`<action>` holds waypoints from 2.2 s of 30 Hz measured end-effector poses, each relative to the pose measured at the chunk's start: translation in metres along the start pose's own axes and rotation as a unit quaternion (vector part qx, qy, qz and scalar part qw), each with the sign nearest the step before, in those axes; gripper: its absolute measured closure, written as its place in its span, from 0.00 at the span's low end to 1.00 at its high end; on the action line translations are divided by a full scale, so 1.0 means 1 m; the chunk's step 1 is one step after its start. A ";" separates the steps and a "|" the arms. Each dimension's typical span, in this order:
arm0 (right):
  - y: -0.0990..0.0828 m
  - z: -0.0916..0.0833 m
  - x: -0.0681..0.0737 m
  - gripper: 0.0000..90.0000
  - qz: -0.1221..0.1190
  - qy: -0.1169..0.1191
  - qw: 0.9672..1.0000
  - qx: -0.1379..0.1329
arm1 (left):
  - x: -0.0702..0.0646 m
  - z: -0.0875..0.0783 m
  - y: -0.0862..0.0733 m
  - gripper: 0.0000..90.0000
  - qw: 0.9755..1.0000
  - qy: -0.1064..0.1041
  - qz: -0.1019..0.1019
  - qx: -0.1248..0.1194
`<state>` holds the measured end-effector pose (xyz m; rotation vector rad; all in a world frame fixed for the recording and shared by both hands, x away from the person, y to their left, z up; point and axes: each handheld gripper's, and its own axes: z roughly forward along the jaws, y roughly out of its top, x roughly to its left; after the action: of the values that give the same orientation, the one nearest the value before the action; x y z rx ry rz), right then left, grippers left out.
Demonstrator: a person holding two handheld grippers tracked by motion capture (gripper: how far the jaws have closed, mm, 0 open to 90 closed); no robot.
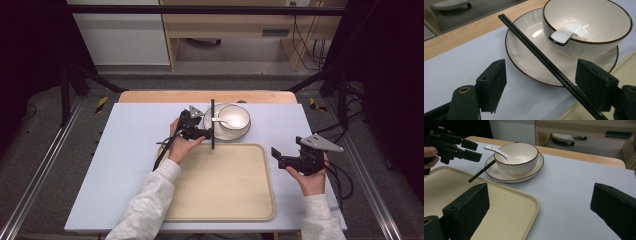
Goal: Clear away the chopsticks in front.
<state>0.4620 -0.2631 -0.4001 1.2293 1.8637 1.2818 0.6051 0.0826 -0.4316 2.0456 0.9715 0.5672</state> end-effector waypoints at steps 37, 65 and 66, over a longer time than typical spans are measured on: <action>0.000 0.001 0.000 0.03 0.001 0.004 1.000 0.002 | -0.006 0.030 -0.007 0.83 1.000 -0.014 -0.007 0.026; 0.000 0.000 0.000 0.04 -0.002 0.004 1.000 0.002 | -0.003 0.045 0.001 0.87 0.998 0.036 -0.023 0.038; 0.000 0.000 0.000 0.04 -0.001 0.004 1.000 0.003 | -0.003 0.045 0.001 0.88 0.998 0.039 -0.025 0.037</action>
<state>0.4619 -0.2632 -0.4004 1.2257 1.8751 1.2822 0.6332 0.0593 -0.4579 2.0715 1.1017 0.5964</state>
